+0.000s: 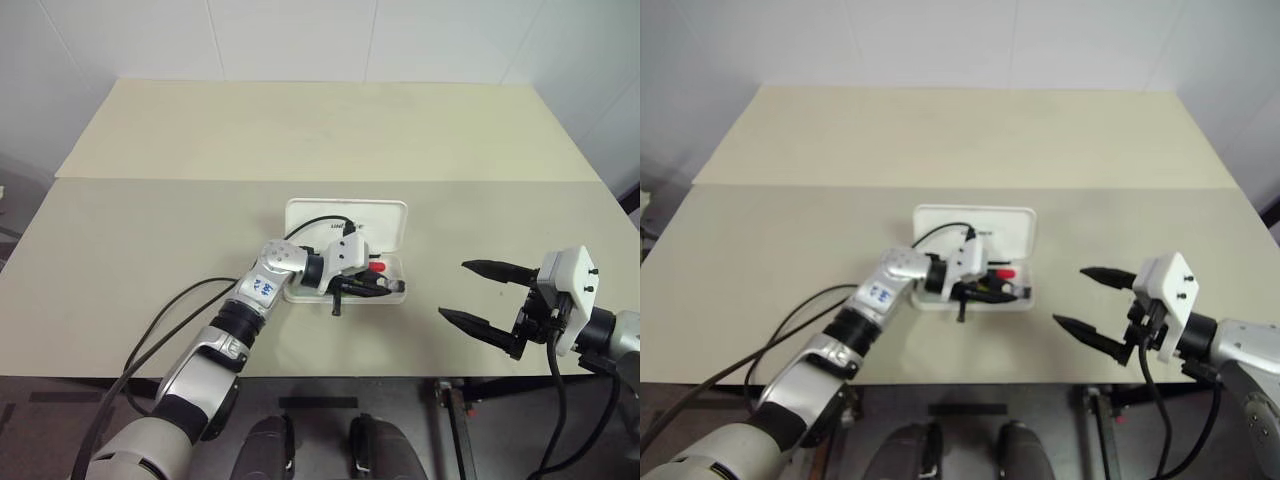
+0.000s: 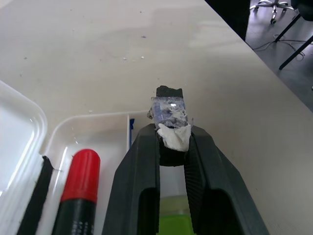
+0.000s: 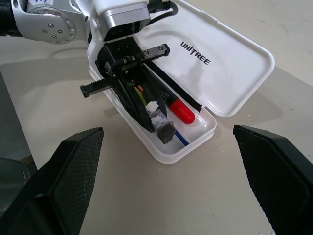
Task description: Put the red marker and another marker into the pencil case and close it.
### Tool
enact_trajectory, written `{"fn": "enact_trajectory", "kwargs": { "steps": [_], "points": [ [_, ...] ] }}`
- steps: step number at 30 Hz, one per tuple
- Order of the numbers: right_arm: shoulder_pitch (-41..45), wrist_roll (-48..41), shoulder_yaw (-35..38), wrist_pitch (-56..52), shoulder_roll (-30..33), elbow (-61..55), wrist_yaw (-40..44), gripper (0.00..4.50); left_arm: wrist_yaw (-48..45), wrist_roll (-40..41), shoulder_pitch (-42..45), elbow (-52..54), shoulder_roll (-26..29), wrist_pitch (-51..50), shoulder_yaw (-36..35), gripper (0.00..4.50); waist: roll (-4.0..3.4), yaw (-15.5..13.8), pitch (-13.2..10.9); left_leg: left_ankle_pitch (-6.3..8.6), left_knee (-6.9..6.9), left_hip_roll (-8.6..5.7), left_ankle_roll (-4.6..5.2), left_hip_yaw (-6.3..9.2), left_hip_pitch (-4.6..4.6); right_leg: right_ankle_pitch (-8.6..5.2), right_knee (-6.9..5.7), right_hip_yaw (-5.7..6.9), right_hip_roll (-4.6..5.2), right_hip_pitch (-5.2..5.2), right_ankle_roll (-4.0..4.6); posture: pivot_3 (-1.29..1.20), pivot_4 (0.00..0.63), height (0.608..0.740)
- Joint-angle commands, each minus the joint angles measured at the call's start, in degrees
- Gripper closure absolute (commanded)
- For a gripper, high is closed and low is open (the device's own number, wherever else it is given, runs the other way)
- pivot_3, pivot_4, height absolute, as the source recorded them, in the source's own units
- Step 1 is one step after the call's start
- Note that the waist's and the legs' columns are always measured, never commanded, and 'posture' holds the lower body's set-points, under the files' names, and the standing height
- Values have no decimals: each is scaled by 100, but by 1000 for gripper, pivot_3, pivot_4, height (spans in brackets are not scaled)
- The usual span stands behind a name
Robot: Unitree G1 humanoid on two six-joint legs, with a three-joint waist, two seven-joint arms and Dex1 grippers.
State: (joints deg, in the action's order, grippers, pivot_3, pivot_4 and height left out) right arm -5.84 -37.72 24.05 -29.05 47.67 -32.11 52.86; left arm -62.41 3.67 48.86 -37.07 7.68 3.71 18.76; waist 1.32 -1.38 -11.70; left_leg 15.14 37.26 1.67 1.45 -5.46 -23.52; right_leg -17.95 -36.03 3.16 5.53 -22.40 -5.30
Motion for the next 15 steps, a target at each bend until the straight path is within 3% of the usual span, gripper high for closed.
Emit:
{"fn": "enact_trajectory", "kwargs": {
  "steps": [1, 3, 15],
  "points": [
    [-32, -113, 161, 98, -8, -167, -2, 0, 95, -70, 167, -58, -94, 20, -59, 4212, 0, 0, 0, 0, 1, 0, 0, 0, 0, 0, 0, 0, 0, 0, 0, 0, 150, 740],
    [-45, -113, 160, 109, -16, -171, -2, 0, 141, -101, 195, -94, -126, -2, -60, 4212, 0, 0, 0, 0, 1, 0, 0, 0, 0, 0, -1, 0, 0, 0, 0, 0, 150, 740],
    [-94, -68, 128, 194, -70, -148, -19, 0, 82, -42, 366, -147, -225, -77, -149, 79, 0, 0, 0, 0, 5, -1, 1, 0, 0, 1, -4, 1, -1, 0, -1, 0, 150, 740]
  ]
}}
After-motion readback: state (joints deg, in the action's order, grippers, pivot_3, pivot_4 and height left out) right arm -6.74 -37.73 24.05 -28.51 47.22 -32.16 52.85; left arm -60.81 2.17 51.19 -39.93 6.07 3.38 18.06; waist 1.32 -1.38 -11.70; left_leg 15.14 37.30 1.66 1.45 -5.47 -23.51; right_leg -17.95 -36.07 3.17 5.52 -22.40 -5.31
